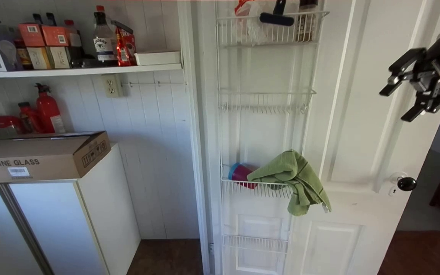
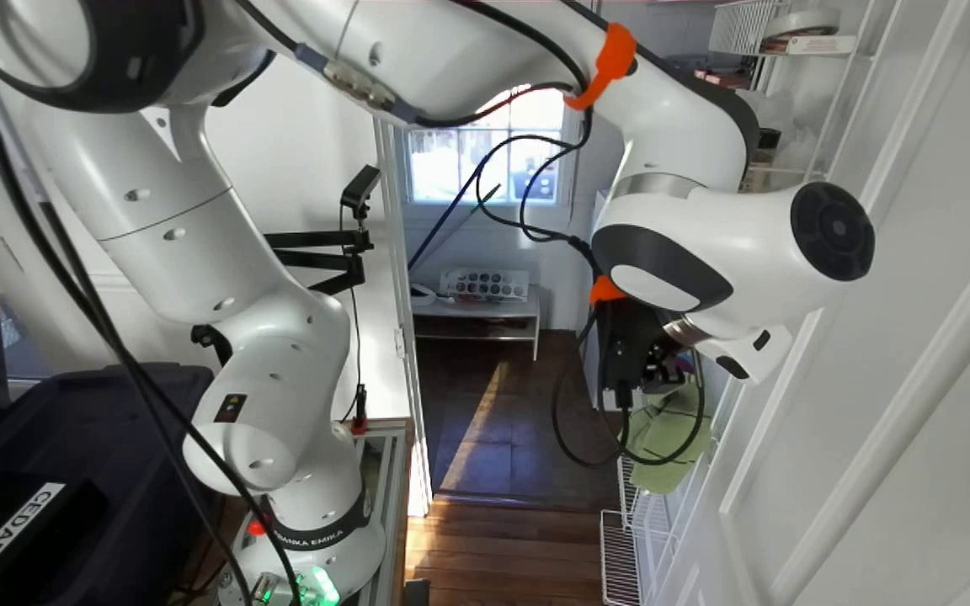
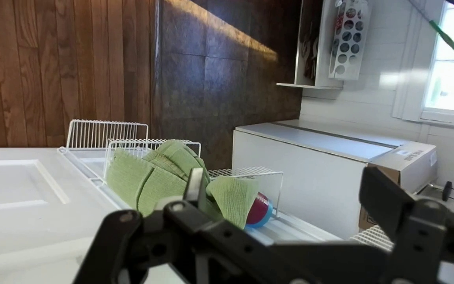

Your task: Place the green towel next to the stacked cups

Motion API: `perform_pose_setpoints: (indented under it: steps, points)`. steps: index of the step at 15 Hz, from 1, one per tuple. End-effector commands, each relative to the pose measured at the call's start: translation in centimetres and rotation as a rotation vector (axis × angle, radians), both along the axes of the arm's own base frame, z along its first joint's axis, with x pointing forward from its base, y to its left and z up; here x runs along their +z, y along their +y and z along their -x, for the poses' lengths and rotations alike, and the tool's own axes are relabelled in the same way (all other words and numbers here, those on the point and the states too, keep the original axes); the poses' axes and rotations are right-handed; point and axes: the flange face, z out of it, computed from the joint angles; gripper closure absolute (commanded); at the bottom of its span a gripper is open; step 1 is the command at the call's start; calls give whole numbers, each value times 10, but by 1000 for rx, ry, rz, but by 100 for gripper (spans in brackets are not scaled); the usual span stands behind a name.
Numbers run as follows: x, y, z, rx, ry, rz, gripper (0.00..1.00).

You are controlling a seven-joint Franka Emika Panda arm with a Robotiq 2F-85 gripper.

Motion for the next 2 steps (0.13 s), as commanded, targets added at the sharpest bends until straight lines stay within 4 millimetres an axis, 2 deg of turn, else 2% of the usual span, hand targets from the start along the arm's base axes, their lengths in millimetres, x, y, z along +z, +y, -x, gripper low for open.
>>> perform_pose_setpoints:
  steps: [1, 2]
  points:
    - [6, -1, 5, -5, -7, -2, 0]
    - [9, -1, 9, -8, -12, -3, 0]
